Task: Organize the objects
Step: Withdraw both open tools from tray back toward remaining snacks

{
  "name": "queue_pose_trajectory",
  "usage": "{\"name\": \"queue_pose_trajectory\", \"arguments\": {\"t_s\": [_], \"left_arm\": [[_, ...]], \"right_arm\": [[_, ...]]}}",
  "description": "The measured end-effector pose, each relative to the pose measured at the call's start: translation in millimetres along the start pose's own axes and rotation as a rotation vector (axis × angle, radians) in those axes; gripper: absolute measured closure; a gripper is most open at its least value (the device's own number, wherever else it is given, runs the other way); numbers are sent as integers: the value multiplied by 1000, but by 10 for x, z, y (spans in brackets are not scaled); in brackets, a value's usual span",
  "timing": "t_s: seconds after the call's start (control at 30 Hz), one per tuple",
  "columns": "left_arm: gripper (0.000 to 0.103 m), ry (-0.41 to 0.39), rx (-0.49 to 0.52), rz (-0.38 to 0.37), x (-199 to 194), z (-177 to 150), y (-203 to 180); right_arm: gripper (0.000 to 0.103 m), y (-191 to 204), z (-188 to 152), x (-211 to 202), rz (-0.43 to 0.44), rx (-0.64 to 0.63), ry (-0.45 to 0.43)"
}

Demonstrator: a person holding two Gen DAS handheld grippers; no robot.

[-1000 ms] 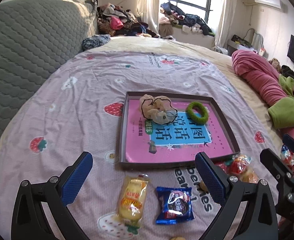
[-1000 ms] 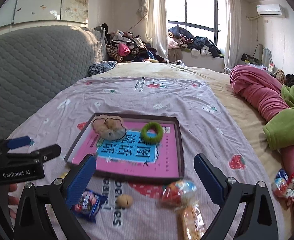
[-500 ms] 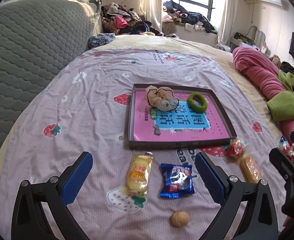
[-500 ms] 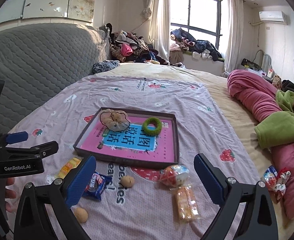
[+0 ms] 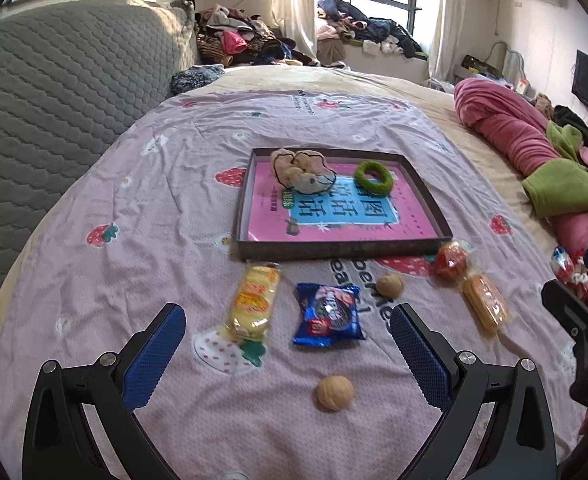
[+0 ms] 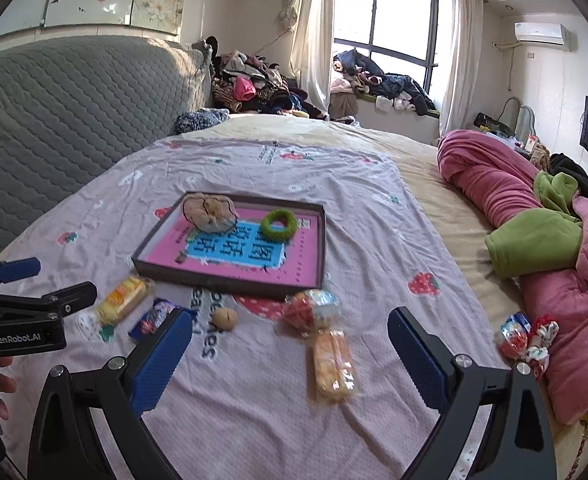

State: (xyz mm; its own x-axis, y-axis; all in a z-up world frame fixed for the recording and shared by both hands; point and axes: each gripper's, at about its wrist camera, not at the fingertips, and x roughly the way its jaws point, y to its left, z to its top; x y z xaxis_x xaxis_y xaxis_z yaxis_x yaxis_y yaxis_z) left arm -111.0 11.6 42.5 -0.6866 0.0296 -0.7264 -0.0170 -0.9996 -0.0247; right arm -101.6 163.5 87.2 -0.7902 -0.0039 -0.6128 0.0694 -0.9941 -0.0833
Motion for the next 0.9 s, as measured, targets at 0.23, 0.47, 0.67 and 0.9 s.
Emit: {"name": "queue_pose_trajectory", "arguments": {"t_s": [0.23,0.47,0.67,0.9], "left_arm": [[1,-2,29,10,-41,-188,-241],[1,16,45,5,27,-393,-369],[1,30,44,3,105,-522,-401],[1,35,54,21,200,-607,-371]], "right_arm": [[4,-148,-253,5,0,13,38],[4,-241,-424,21,-3,6,64],[4,-282,-510,92,-1,5,81],[4,-260,-589,185,16,4,97]]}}
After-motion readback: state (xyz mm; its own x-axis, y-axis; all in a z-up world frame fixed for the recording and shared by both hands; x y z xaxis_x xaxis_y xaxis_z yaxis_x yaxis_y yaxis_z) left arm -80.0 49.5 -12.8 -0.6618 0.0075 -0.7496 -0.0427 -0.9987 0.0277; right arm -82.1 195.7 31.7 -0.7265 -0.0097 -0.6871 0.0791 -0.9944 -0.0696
